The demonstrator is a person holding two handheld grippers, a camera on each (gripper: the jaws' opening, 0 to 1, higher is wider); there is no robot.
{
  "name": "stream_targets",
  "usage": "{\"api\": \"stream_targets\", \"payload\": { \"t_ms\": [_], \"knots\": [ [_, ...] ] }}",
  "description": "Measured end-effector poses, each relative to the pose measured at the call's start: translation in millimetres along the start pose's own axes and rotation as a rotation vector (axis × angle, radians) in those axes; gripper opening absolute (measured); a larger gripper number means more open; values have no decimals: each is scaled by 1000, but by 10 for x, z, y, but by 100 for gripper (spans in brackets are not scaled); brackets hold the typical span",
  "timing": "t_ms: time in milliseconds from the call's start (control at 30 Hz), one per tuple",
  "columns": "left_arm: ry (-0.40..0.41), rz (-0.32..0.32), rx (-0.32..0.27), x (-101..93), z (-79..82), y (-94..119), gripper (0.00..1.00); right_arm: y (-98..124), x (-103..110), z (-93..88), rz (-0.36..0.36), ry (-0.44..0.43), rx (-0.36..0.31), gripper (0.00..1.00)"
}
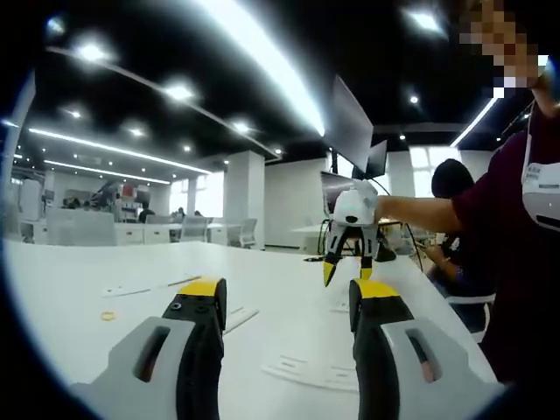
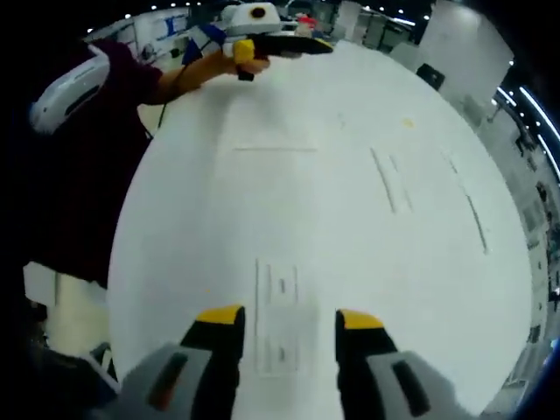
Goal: Locate the socket holder cover, grip the socket holder cover, clip it into the socket holder slot.
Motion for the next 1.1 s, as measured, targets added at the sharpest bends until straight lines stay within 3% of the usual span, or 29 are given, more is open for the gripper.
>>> {"api": "stream_targets", "payload": {
  "t_ms": [267,1100],
  "knots": [
    [-6,5,2,-1,4,8,58,-58,45,-78,31,24,85,39],
    [-15,6,15,-9,2,7,57,-143,62,-76,71,35,142,28]
  ]
}}
Point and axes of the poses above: the point that each gripper's makers call its tool centre point, and the gripper's own axes: y roughly backward along the fingers, x roughly to its left, z roughly out of its top, the point moved 3 cm from there along y, roughly backward along the fingers, and after that the axes turned 3 degrees about -z, right-handed, at the moved point
